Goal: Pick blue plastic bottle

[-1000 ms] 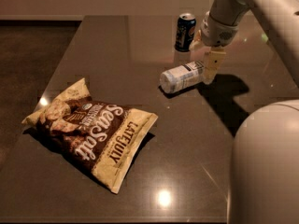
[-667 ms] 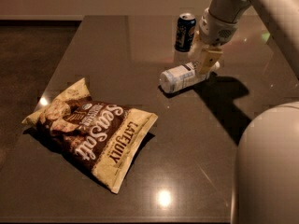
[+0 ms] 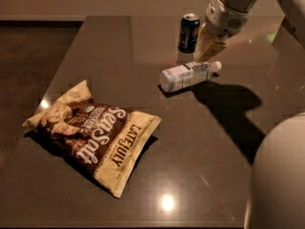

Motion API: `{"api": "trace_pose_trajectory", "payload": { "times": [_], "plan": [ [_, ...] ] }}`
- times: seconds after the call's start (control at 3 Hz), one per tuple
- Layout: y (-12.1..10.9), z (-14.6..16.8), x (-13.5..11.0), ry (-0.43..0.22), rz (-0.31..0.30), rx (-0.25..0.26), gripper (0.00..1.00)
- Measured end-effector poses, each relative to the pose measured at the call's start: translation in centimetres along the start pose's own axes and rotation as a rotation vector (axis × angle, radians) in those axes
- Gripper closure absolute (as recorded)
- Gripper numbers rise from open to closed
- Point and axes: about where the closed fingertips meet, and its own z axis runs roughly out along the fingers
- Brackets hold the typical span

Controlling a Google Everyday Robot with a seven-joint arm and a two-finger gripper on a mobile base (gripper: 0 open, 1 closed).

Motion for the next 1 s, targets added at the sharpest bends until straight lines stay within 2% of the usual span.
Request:
{"api": "trace_pose_trajectory", "payload": {
  "times": [0.33,0.67,1.0],
  "plan": [
    [0.5,-2.8,-1.7,-0.05,0.012,0.034,1.0],
    [0.8,-5.5,-3.2,-0.085,0.011,0.073,1.0],
    [-0.3,-5.3,-3.5,-0.095,0.011,0.109,0.81]
  ]
}}
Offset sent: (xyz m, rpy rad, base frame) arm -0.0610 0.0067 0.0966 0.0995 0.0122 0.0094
